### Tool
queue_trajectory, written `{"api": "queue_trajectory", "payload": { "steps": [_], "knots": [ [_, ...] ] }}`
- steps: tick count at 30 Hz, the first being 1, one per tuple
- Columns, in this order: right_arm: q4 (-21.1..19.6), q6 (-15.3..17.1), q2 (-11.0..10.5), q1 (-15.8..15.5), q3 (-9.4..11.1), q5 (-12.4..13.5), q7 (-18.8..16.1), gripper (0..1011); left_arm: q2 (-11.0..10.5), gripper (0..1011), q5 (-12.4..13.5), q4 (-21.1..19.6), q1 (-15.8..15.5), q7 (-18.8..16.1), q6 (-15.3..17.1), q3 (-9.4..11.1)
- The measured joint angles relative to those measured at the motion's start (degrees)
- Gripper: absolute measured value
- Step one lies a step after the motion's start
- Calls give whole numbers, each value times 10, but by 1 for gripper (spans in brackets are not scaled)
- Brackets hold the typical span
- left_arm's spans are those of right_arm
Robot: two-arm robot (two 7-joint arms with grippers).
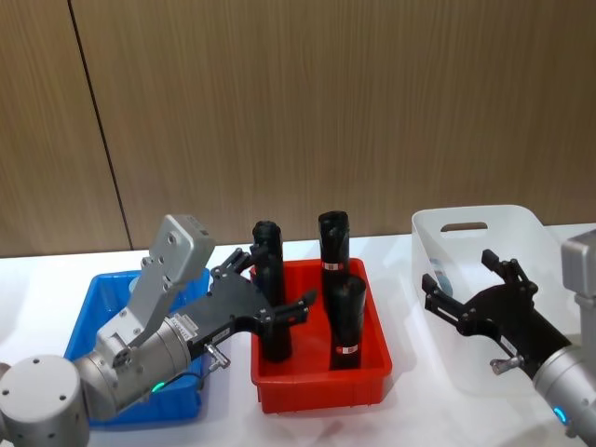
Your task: Pick the cotton swabs from the blue box and place them into the white box.
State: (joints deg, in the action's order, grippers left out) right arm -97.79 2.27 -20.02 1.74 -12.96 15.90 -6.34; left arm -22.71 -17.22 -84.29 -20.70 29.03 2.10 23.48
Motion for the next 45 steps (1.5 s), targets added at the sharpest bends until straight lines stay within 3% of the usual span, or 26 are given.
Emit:
{"api": "queue_trajectory", "payload": {
  "steps": [8, 35, 45],
  "knots": [
    [-32, -3, 6, -24, 0, 6, 24, 1001, 2, 1004, 11, -18, 14, -57, -3, 5],
    [-34, -3, 7, -26, 0, 6, 25, 1001, 8, 1004, 52, -81, 65, -259, -12, 24],
    [-34, -3, 7, -26, 0, 6, 25, 1001, 8, 1004, 58, -89, 71, -284, -13, 26]
  ]
}}
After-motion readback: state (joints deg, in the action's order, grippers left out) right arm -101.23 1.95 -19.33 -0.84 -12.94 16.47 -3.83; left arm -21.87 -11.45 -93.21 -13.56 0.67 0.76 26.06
